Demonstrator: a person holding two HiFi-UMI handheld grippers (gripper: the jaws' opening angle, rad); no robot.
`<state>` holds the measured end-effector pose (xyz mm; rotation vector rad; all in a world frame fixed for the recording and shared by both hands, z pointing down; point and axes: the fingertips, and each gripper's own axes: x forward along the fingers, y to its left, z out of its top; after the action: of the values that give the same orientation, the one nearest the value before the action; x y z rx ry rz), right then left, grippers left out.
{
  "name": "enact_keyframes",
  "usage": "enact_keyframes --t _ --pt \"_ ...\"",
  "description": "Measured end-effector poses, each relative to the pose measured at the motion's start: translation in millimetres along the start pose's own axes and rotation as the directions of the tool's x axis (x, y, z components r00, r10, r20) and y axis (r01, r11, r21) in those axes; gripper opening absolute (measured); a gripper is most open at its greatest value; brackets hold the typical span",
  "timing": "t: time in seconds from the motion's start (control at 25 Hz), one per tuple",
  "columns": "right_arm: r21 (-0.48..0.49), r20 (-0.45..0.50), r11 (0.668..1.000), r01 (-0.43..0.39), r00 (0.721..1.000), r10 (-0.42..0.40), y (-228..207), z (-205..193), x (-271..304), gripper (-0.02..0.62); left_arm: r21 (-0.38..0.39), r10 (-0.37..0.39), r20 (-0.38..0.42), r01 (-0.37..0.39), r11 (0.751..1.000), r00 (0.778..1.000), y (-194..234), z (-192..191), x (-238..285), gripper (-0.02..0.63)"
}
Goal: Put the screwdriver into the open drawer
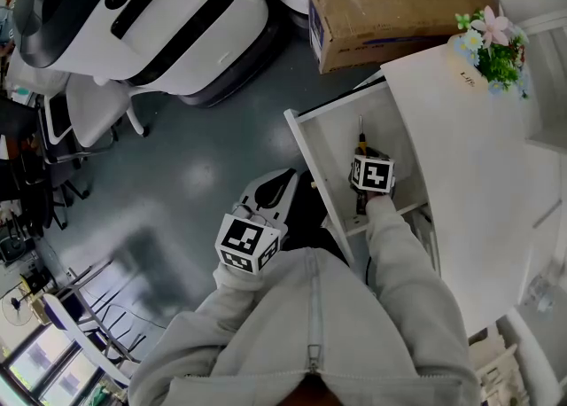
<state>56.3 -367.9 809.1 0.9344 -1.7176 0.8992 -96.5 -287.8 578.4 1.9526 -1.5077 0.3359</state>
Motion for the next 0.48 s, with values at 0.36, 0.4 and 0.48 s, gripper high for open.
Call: enact_keyframes --t 0.36,0.4,0.48 --pt "0.017 0.041 0.999 -0.038 0.998 0.037 1.0 -4.0 -6.4 0.235 0.012 -0.030 0.001 0.030 0.999 1.000 -8.7 0.2 0.7 0.015" --pt "0.025 0.049 0.999 -0.038 0.998 0.037 0.8 -3.8 -9.5 0.236 0.015 -0.035 0.004 0.035 0.999 0.999 -10.3 0.9 -0.2 0.016" --pt "0.041 0.071 0.998 -0.042 0.997 0.039 1.8 -1.0 -16.6 0.236 0.021 -0.042 0.010 0.042 0.999 0.999 -12.5 2.5 -2.4 0.015"
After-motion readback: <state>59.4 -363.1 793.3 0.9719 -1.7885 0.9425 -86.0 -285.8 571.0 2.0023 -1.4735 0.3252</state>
